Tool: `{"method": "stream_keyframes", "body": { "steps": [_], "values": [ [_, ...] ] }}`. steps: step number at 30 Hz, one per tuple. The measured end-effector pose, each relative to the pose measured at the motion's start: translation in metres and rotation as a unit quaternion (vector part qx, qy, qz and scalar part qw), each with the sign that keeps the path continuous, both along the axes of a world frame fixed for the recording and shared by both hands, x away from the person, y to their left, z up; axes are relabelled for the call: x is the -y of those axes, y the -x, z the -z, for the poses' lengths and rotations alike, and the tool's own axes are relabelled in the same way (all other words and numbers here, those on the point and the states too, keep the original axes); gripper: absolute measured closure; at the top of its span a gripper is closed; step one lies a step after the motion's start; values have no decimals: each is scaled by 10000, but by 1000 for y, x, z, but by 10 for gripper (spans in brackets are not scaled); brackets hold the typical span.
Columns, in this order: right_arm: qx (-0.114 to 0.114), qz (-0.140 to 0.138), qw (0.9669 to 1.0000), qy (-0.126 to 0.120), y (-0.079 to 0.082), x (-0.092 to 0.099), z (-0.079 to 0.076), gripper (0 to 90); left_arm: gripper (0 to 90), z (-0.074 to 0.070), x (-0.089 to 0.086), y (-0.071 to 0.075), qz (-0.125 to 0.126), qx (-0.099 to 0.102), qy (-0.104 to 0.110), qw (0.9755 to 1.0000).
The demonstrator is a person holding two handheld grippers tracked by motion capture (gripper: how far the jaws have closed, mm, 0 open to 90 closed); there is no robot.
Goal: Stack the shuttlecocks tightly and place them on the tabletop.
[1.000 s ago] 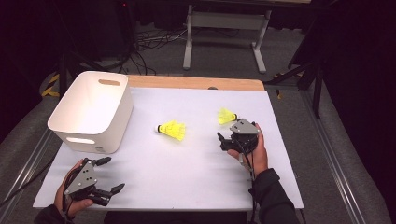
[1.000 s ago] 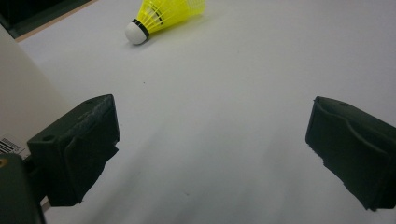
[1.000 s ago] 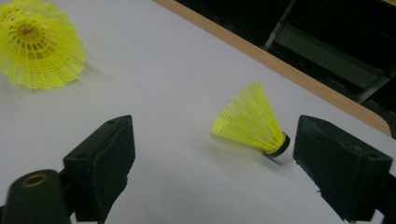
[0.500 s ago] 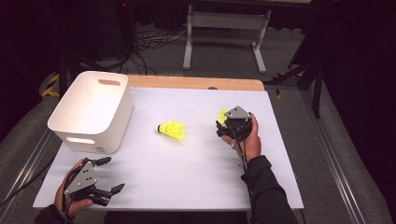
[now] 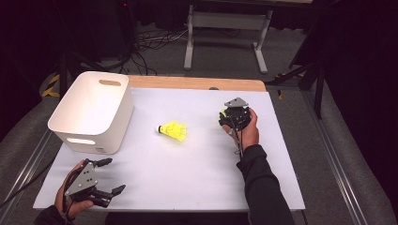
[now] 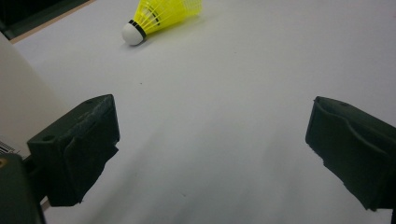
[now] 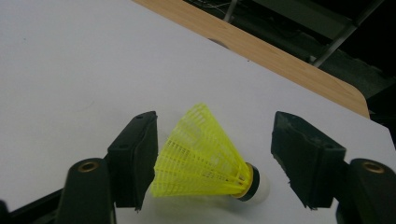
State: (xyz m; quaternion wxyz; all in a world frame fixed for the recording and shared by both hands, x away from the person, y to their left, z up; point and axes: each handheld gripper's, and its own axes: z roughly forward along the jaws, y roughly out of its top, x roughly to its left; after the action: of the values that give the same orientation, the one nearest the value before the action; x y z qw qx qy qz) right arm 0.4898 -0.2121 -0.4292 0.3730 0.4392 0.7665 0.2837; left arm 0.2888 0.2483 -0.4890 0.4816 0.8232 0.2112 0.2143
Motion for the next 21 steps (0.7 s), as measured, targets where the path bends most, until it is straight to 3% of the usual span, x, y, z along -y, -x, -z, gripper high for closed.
{"method": "stream_keyframes", "body": {
  "steps": [7, 9, 13, 17, 21],
  "values": [
    [-70, 133, 9997, 169, -10, -3, 8, 413, 35, 0, 0, 0, 10, 16, -5, 10000],
    [-91, 143, 9995, 281, -13, -3, 12, 474, 35, 0, -1, 0, 13, 0, 17, 10000],
    [-167, 115, 9994, 280, -15, -4, 15, 596, 35, 1, 0, 0, 35, 4, -48, 10000],
    [-68, 152, 9993, 339, -15, -5, 14, 700, 35, 1, 0, 0, 35, -3, -37, 10000],
    [-12, 208, 9982, 556, -14, -6, 11, 790, 35, 1, 1, 0, 51, -16, -53, 10000]
  ]
}}
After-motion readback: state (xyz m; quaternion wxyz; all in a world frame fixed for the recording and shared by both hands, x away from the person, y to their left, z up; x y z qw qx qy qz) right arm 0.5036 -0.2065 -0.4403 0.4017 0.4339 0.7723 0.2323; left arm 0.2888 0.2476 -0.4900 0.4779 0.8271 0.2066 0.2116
